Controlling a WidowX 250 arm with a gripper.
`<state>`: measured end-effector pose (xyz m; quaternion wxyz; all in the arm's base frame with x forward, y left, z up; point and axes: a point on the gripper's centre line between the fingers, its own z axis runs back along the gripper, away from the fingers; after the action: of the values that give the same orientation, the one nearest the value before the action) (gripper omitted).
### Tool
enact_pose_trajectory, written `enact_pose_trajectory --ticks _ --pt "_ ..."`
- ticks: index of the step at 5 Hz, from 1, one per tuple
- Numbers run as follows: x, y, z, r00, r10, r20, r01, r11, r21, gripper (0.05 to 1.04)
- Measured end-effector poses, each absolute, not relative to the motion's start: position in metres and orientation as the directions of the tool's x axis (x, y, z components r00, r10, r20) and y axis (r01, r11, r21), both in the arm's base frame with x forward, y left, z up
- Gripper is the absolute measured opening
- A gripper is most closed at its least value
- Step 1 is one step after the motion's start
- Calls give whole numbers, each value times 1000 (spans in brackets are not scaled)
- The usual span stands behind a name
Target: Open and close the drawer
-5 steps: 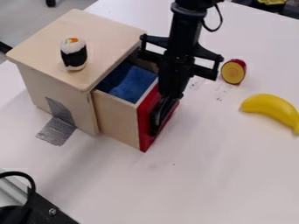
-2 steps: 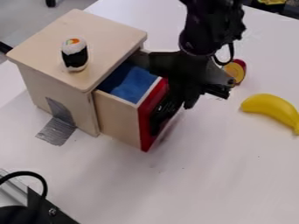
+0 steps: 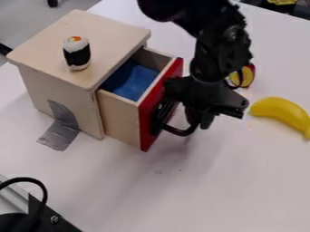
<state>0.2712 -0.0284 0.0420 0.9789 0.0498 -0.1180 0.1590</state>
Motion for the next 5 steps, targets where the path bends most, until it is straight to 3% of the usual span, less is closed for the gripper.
enact_pose_trajectory --ticks 3,5 --pt "282 -20 43 906 401 136 -409 912 33 110" --pt "287 -16 47 882 459 109 -461 887 -1 110"
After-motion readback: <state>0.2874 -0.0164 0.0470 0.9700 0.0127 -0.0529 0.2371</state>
